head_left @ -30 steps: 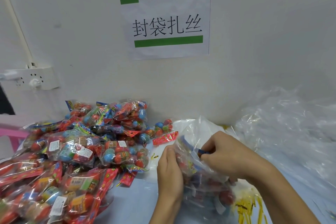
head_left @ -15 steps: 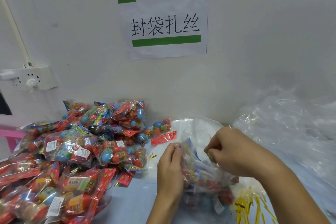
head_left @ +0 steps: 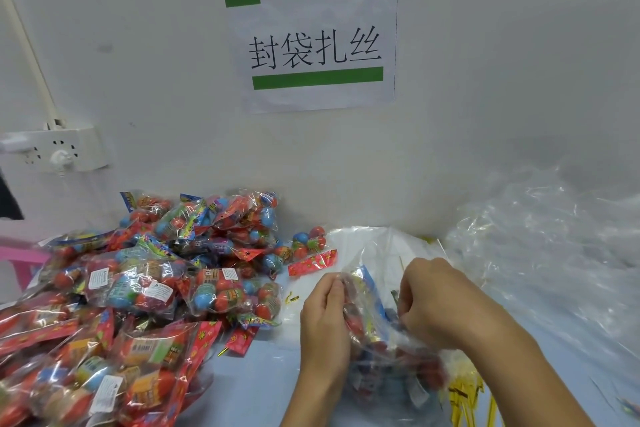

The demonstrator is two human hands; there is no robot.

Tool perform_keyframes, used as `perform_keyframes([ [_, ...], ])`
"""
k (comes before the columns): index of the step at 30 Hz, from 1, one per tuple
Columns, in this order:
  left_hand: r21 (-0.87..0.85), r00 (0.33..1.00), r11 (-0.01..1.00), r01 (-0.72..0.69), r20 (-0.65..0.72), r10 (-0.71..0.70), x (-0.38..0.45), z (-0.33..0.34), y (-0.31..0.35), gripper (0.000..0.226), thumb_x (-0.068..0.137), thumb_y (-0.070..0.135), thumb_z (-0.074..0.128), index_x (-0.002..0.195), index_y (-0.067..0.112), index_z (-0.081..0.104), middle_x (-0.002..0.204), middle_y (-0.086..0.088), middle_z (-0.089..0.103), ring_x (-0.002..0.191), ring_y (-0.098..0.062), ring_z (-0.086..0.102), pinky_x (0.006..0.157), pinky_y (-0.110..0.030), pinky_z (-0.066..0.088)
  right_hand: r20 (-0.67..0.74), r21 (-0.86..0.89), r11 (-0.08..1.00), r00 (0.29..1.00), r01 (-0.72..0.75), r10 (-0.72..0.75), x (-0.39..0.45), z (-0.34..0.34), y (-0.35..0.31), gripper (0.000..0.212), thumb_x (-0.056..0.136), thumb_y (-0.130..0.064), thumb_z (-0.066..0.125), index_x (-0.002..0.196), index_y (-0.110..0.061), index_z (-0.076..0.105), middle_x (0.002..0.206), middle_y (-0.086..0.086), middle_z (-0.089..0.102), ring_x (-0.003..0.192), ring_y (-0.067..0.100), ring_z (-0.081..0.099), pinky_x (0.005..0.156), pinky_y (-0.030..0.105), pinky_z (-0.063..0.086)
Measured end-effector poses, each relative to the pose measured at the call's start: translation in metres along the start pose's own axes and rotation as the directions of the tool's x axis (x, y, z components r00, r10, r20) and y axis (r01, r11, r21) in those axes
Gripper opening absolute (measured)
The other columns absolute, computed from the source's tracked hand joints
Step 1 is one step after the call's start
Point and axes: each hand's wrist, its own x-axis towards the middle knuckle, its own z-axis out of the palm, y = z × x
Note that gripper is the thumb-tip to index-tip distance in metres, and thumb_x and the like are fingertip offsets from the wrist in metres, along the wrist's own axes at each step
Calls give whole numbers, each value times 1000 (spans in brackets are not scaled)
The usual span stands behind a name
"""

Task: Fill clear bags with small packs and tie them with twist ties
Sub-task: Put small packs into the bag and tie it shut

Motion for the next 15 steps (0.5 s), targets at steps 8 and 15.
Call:
perform_keyframes([
  [8,2,1000,1000,-9,6,9,1,0,-2,33,106,13,40,89,10,68,79,2,68,68,3,61,61,-10,48,-35,-16,999,999,-41,41,-1,-8,6,12,82,-21,72,82,-14,62,83,3,57,66,19,56,60,29,51],
  [15,-20,1000,1000,-16,-26,15,2,0,1,35,106,12,39,86,16,67,77,12,70,70,6,63,61,-8,48,-102,87,996,995,20,-11,-1,-13,4,16,85,-18,69,70,-14,73,73,2,68,67,21,65,62,35,57],
])
